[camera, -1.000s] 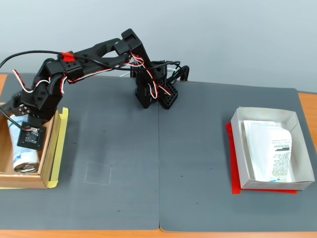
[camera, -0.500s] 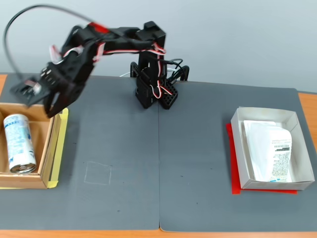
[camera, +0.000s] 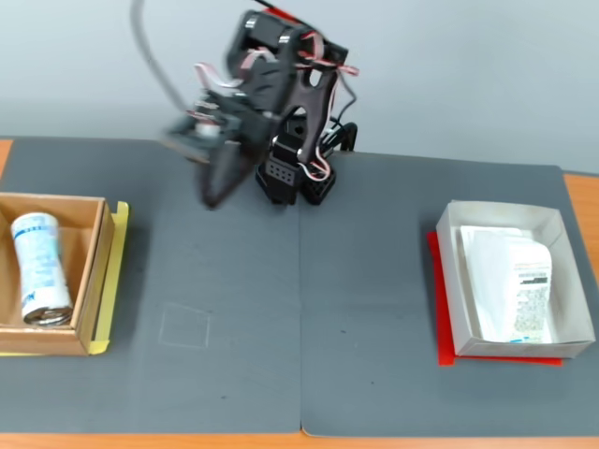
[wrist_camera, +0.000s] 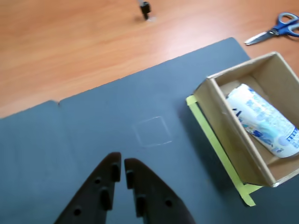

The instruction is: Pick the can and put it in the brown box

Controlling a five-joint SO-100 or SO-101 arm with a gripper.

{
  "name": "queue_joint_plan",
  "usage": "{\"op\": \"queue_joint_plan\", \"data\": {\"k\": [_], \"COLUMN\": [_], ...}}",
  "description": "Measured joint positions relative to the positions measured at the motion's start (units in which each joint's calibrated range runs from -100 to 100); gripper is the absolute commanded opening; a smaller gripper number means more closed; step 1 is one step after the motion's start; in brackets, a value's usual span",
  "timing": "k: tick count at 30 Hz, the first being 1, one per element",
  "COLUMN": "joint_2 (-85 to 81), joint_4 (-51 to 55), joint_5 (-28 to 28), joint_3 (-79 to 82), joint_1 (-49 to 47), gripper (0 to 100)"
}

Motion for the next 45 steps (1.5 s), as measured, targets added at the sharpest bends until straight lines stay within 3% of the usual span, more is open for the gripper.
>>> {"op": "queue_joint_plan", "data": {"k": [10, 27, 33, 45], "joint_2": [-26.29, -58.24, -59.26, -59.09], "joint_4": [-2.16, -35.81, -35.03, -11.76], "joint_5": [-0.39, -0.24, -0.49, -0.15], "joint_3": [28.83, 85.95, 91.57, 89.21], "joint_1": [-11.97, -15.82, -16.19, -17.81], "gripper": [1, 1, 1, 1]}}
